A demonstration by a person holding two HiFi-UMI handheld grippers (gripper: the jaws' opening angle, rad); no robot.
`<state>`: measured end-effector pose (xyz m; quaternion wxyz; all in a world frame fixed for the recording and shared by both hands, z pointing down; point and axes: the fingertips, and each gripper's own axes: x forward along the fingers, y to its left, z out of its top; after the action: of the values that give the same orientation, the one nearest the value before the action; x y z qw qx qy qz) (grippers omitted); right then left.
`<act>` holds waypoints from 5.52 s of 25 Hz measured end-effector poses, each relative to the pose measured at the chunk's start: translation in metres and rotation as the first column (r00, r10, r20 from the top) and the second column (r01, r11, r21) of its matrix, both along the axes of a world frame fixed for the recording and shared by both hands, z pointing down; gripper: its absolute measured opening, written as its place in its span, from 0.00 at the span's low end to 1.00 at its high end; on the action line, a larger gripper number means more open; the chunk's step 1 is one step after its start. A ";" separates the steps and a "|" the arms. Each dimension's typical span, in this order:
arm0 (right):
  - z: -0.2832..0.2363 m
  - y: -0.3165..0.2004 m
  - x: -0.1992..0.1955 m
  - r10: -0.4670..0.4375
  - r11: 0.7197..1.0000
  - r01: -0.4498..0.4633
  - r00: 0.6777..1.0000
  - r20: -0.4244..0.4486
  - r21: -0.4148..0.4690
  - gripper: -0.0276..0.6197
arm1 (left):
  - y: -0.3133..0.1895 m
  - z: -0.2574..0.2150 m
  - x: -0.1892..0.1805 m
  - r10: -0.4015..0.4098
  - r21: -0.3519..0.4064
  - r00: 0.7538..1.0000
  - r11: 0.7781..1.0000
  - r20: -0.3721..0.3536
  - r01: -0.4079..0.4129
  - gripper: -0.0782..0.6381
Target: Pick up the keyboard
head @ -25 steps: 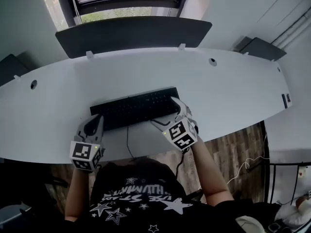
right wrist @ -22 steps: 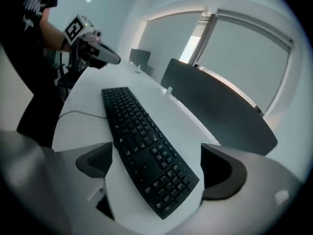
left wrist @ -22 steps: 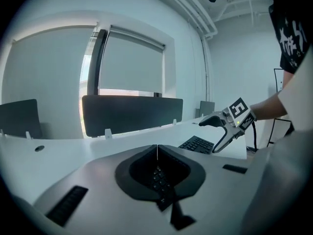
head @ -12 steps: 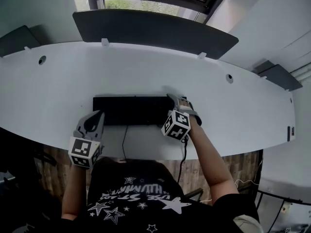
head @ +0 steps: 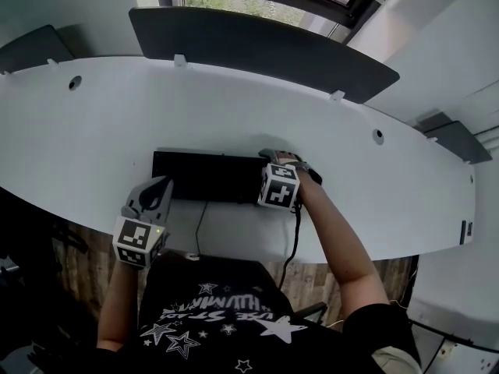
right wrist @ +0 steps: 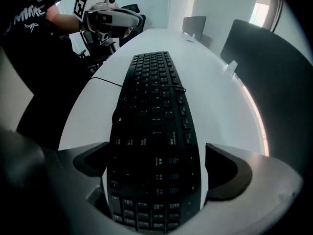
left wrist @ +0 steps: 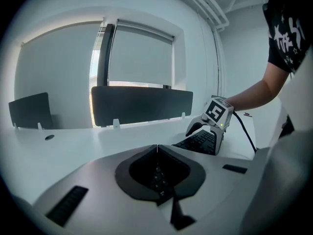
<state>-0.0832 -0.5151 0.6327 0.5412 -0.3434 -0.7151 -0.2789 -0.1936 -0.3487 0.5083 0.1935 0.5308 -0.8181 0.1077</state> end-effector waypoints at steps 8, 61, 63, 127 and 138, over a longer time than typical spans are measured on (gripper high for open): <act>0.015 0.006 0.001 -0.060 0.998 0.064 0.980 -0.188 0.013 0.93 | 0.004 0.005 -0.003 0.001 -0.010 1.000 1.000 -0.007 -0.001 0.12; -0.033 0.021 0.017 -0.087 0.836 -0.179 0.890 0.447 0.519 0.93 | -0.072 0.052 0.050 0.796 -0.579 0.601 0.455 -0.077 -0.676 0.46; -0.034 0.022 0.018 -0.099 0.836 -0.181 0.878 0.468 0.518 0.93 | -0.073 0.058 0.055 0.810 -0.600 0.576 0.408 -0.110 -0.688 0.46; -0.198 0.261 -0.006 0.497 0.649 -0.710 0.123 0.859 -0.273 0.05 | 0.189 -0.025 0.015 0.499 0.181 0.642 0.849 -0.582 -0.497 0.22; -0.205 0.286 0.032 0.760 0.425 -0.688 -0.082 0.644 -0.589 0.05 | 0.227 -0.029 0.042 0.521 0.208 0.658 0.843 -0.544 -0.495 0.22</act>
<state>-0.0511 -0.2291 0.4282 0.1422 0.2718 -0.9507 -0.0467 -0.1517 -0.1219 0.4793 0.3846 0.7483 -0.5398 -0.0269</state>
